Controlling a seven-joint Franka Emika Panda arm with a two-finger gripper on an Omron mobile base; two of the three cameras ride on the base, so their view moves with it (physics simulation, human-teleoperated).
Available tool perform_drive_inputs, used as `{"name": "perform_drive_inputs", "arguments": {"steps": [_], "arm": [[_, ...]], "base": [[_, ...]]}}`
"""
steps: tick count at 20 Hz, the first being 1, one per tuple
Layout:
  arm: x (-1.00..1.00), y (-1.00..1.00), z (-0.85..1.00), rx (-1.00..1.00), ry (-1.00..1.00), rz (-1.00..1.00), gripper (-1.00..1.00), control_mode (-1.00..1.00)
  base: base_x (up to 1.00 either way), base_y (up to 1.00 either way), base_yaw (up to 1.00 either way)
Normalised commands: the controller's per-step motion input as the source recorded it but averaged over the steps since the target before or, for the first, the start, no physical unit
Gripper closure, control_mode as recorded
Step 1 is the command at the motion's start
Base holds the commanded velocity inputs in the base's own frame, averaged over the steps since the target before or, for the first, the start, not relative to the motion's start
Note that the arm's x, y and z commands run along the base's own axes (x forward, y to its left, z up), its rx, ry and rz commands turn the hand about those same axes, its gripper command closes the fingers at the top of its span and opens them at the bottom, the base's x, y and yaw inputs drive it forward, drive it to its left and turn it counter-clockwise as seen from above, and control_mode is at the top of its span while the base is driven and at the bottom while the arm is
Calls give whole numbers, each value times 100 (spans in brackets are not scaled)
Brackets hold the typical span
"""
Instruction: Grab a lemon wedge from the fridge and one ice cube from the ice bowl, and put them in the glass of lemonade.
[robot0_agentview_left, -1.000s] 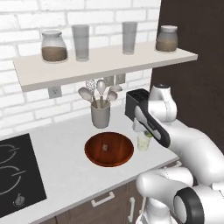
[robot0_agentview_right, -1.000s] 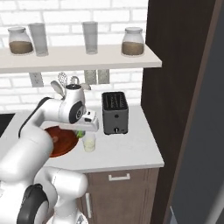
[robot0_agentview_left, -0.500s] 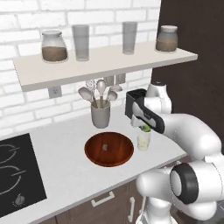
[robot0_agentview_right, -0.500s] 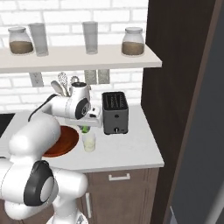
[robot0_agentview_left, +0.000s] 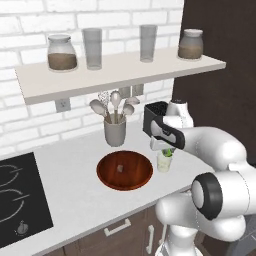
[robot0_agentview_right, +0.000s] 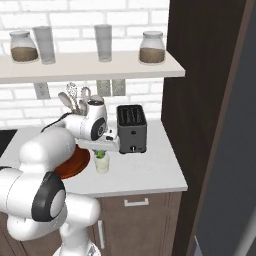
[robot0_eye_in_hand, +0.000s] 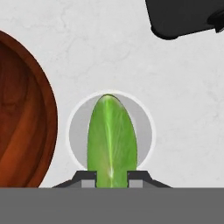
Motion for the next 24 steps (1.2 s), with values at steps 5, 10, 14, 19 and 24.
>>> {"name": "perform_drive_inputs", "arguments": {"steps": [5, 10, 14, 19, 24], "arm": [[18, 0, 0, 0, 0, 0, 100, -100], [15, 0, -2, 0, 0, 0, 100, -100], [0, 0, -10, 0, 0, 0, 100, -100], [0, 0, 0, 0, 0, 0, 100, -100], [0, 0, 0, 0, 0, 0, -100, -100]], "base": [[0, 0, 0], [0, 0, 0], [0, 0, 0], [0, 0, 0], [0, 0, 0]]}}
